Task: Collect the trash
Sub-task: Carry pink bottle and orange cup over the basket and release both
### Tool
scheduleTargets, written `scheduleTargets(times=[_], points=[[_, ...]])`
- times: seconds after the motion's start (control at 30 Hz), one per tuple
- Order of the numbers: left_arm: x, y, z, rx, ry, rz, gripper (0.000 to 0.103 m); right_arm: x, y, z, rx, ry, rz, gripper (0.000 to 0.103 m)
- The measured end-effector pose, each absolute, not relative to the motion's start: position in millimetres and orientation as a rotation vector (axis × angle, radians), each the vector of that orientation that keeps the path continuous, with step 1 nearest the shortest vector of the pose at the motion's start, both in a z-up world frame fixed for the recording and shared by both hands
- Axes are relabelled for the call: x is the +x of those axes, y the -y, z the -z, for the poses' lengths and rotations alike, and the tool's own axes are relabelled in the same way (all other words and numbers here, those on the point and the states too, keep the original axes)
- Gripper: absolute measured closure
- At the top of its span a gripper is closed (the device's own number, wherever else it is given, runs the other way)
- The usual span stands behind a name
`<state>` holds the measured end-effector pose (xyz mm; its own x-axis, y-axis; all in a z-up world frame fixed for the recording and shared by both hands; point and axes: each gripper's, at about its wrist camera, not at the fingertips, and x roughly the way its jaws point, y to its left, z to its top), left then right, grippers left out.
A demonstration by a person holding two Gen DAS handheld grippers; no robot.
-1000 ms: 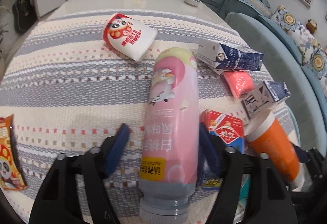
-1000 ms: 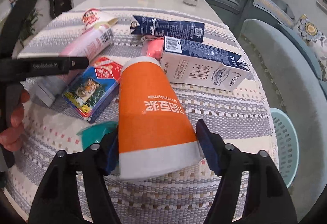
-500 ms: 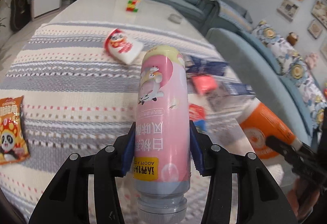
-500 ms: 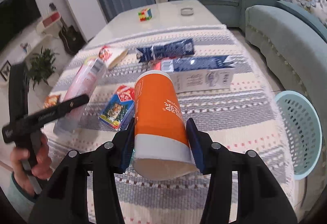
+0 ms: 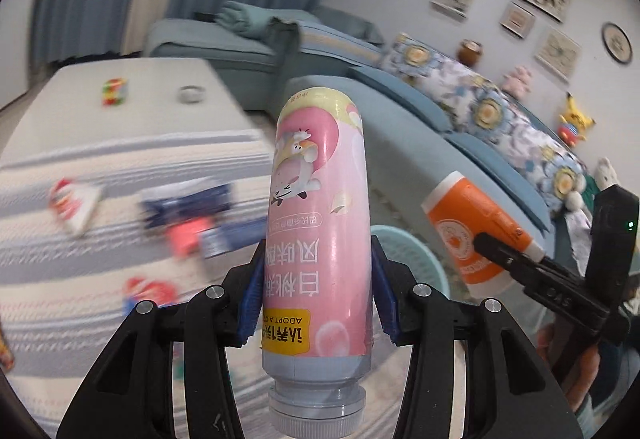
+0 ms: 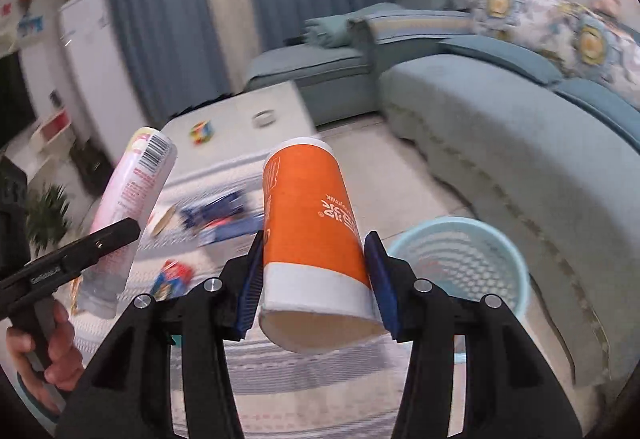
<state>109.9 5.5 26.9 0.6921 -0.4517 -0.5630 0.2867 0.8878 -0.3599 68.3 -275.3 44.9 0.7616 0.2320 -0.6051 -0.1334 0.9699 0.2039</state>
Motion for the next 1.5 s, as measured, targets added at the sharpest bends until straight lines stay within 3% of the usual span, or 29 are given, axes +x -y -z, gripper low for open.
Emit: scheduleTargets(times=[0.27,0.53,0.77,0.9,1.03,1.1,1.5], points=[[149,124,-21,-0.176,-0.759,0.563,0.058,89,394,-1,0.397,-0.786,-0.015,0.058],[190,197,58,-0.126,-0.901,0.603,0.058,108,450,84,0.533,-0.906,0.105,0.057],[205,211,118,-0.087,-1.02,0.586,0.057,128,449,141,0.582,-1.009,0.105,0.054],[206,212,122,-0.077,-1.024,0.584,0.058,138,446,158,0.613,-1.038,0.117,0.052],[202,209,110,-0.074,-0.979,0.579,0.043,139,451,163,0.661,-1.033,0.112,0.049],[201,210,102,-0.081,-0.964,0.587,0.042,135,455,160,0.66,-1.016,0.119,0.045],[181,193,75,-0.103,-0.902,0.613,0.044,111,439,135,0.574,-0.986,0.107,0.045]])
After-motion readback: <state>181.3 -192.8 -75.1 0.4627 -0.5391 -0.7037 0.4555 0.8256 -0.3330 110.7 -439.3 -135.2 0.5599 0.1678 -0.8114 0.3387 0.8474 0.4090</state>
